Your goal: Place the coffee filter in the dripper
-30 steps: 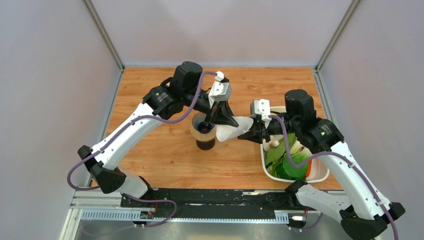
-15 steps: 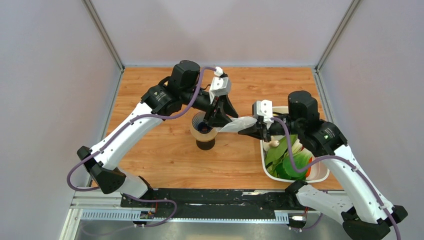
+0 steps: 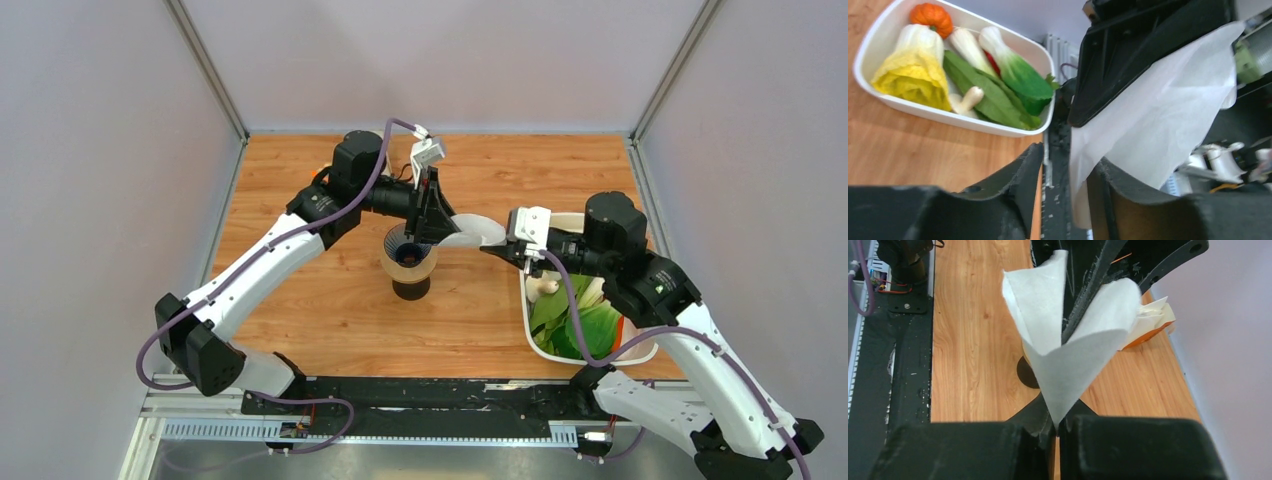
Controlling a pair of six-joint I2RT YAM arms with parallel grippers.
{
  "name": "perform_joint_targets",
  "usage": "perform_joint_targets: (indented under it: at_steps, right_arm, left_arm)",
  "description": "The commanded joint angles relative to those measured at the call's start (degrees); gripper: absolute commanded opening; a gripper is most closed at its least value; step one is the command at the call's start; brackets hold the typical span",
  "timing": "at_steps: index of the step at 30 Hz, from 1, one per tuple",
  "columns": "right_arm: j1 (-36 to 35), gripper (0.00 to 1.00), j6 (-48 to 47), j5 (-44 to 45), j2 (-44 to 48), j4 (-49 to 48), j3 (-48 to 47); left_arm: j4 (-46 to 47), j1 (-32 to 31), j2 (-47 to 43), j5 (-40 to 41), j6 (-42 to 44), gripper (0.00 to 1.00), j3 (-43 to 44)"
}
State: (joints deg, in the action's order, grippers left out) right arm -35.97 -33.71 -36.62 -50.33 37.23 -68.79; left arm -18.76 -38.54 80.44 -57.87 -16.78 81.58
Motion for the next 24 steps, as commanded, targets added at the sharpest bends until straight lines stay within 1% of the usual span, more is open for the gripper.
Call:
perform_joint_targets:
  at_steps: [1,2,3,4,5,6,7,8,9,10,11,12,13,15,18,19,21,24]
  right_arm:
    - [-1.35,0.07,-1.21,3.8,0.7,-3.93,0.06]
    - [-1.31,0.14,-1.3,3.57,0.83,-3.55,0.04]
    - [-1.32,0.29,-1.35,3.31,1.01,-2.91,-0.13]
    - [-1.32,0.44,-1.3,3.17,1.16,-1.96,-0.3]
    - [-1.33,0.58,-1.25,2.91,1.26,-0.57,-0.72]
    - [-1.31,0.71,-1.12,2.43,1.32,1.21,-1.2]
    - [-1.32,0.78,-1.01,1.68,1.24,3.17,-2.04]
    - [-1.3,0.85,-0.86,1.01,1.08,5.16,-2.71]
    - [-1.3,0.89,-0.83,-0.05,0.89,7.25,-3.28]
    - [-1.3,0.93,-0.84,-1.24,0.71,9.05,-3.75]
    - [-1.3,0.96,-0.83,-2.55,0.42,10.7,-4.11]
    - [-1.3,0.98,-0.79,-3.89,0.02,11.78,-4.37]
    - [-1.3,0.99,-0.69,-5.14,-0.39,12.36,-4.53]
    - [-1.3,1.0,0.04,-6.76,-1.68,12.52,-4.93]
    - [-1.37,1.0,1.18,-7.81,-4.29,12.38,-6.41]
    - [-1.39,1.0,1.64,-7.84,-5.01,12.23,-6.9]
    - [-1.39,1.0,2.24,-7.13,-5.99,11.4,-7.67]
    - [-1.47,0.99,2.28,-5.06,-6.45,9.64,-7.71]
  left_arm:
    - [13.34,-0.04,-0.87,-3.43,-13.3,0.39,-1.6]
    - [14.7,-0.04,-0.7,-4.48,-13.56,0.24,-1.64]
    - [14.67,0.0,-0.71,-4.82,-12.49,0.09,-1.5]
    - [13.13,0.07,-0.94,-4.98,-11.22,0.04,-1.2]
    - [11.77,0.12,-1.06,-4.89,-7.21,0.01,-0.34]
    - [8.45,0.13,-1.42,-5.0,-4.75,0.01,0.22]
    - [6.57,0.13,-1.56,-5.25,1.51,0.0,1.53]
    - [1.87,0.14,-1.84,-5.95,4.88,0.0,2.34]
    - [-0.36,0.14,-1.94,-6.25,12.28,0.0,3.85]
    - [-5.13,0.14,-2.26,-6.99,16.38,0.0,4.46]
    - [-7.77,0.14,-2.33,-7.43,23.66,0.0,5.78]
    - [-11.71,0.03,-2.29,-7.7,26.9,0.0,6.4]
    - [-13.26,-0.05,-2.17,-7.37,31.3,0.0,7.52]
    - [-17.04,-0.29,-1.33,-6.77,36.0,0.0,9.77]
    - [-24.1,-2.08,1.48,-4.85,41.3,0.0,13.96]
    - [-26.51,-2.51,2.0,-3.65,41.91,0.0,15.85]
    - [-28.06,-3.67,3.25,-2.29,42.16,0.0,17.62]
    - [-27.56,-4.31,4.17,-2.07,39.33,0.0,18.43]
